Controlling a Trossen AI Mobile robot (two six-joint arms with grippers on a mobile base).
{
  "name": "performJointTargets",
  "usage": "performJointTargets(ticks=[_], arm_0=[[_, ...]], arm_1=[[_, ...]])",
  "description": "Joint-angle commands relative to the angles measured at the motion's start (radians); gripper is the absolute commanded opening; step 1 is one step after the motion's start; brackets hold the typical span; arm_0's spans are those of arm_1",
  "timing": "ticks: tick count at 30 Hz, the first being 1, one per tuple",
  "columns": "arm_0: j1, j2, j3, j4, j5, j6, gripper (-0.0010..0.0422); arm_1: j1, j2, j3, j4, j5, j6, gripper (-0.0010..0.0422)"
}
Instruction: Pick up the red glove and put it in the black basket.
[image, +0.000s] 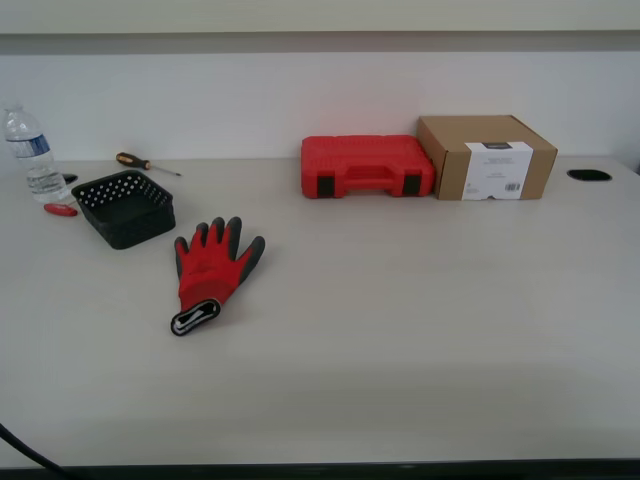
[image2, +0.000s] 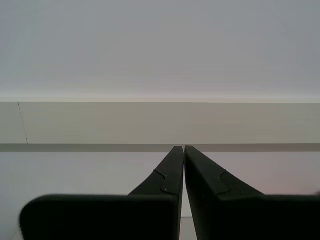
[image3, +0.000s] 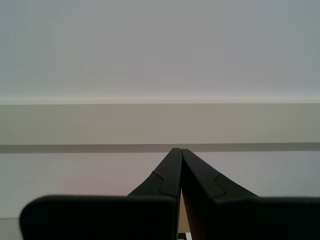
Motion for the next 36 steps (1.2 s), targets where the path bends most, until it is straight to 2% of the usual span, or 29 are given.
performJointTargets(ticks=[1,11,14,16,22,29,36], arm_0=[[0.001,0.000,0.001,0.002,-0.002,0.003,0.0000],[0.001,0.000,0.001,0.003,-0.002,0.003,0.0000],[0.002,0.000,0.001,0.003,-0.002,0.003,0.0000],[0.001,0.000,0.001,0.003,-0.002,0.003,0.0000],[0.002,0.000,0.001,0.002,-0.002,0.003,0.0000],[0.002,0.000,0.001,0.002,-0.002,0.003,0.0000],[0.001,0.000,0.001,0.002,-0.002,0.003,0.0000]], arm_1=[[-0.001,0.000,0.004,-0.008,0.014,-0.032,0.0000],[-0.001,0.000,0.004,-0.017,0.014,-0.034,0.0000],[-0.002,0.000,0.004,-0.064,0.015,-0.070,0.0000],[-0.002,0.002,0.006,-0.156,0.048,-0.128,0.0000],[-0.002,0.085,0.035,-0.450,0.123,-0.165,0.0000],[-0.007,0.320,0.041,-0.484,0.306,-0.266,0.0000],[-0.030,0.654,0.117,-0.542,0.378,-0.256,0.0000]])
